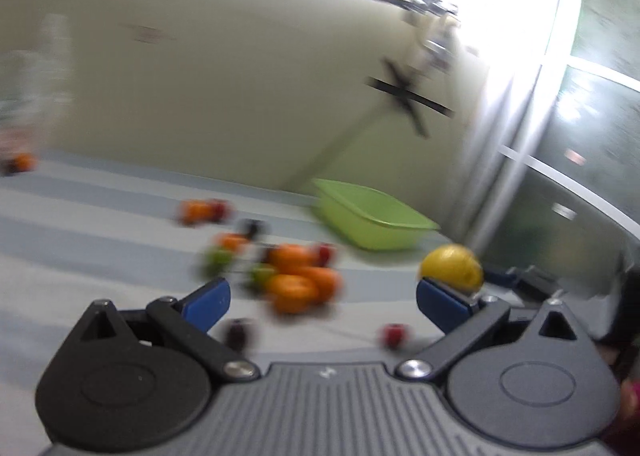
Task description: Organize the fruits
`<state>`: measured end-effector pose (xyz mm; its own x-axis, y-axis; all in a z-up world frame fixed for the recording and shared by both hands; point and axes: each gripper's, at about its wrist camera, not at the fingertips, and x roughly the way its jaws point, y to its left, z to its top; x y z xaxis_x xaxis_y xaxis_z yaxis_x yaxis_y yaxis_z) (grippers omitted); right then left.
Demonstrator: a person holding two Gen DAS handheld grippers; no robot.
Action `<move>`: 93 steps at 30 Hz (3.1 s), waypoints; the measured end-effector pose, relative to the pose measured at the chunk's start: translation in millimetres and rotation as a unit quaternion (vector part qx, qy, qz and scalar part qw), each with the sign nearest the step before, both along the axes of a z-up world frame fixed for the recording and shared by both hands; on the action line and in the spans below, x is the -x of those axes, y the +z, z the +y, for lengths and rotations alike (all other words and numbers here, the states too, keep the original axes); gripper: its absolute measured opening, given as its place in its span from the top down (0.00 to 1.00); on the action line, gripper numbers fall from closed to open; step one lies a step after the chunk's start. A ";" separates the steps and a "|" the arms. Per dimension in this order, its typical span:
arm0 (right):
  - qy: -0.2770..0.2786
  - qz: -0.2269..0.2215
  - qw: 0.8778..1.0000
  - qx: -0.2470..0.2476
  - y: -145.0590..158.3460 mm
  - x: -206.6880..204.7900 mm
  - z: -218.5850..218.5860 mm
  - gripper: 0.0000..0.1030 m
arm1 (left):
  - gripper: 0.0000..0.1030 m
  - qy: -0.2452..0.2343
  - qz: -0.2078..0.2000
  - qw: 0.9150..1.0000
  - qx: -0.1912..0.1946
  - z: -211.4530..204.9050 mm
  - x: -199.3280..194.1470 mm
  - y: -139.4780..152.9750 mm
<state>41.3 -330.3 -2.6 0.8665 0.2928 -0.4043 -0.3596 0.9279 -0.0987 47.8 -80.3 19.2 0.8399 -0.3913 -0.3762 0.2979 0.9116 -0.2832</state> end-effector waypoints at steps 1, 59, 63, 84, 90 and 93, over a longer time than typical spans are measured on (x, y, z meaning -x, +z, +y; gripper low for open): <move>-0.014 0.012 1.000 0.001 -4.8 0.5 -12.2 0.37 | 0.00 -0.021 0.005 1.000 0.002 -12.9 -7.3 1.6; 0.001 0.028 0.998 -0.064 -11.1 -211.3 -80.1 0.28 | 0.30 0.008 0.095 0.988 -0.124 -179.1 -232.6 28.4; -0.005 0.016 0.997 -0.074 -2.3 -173.4 -87.1 0.27 | 0.29 0.024 0.071 0.987 -0.143 -171.0 -183.4 37.9; -0.098 0.088 0.968 -0.213 -34.0 -43.7 -85.8 0.24 | 0.26 0.064 0.063 0.983 -0.159 -138.1 -11.1 9.4; -0.133 0.084 0.957 -0.243 -40.3 -39.4 -101.7 0.24 | 0.26 0.063 0.079 0.982 -0.162 -133.3 3.2 -16.0; -0.148 0.106 0.945 -0.272 -45.1 -44.3 -113.1 0.24 | 0.26 0.066 0.082 0.979 -0.173 -137.3 4.5 -29.6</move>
<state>85.6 -443.4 -47.7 0.8599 0.2652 -0.4362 -0.0352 0.8833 0.4676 43.3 -217.7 -10.5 0.7916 -0.1076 -0.6014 0.1466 0.9891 0.0161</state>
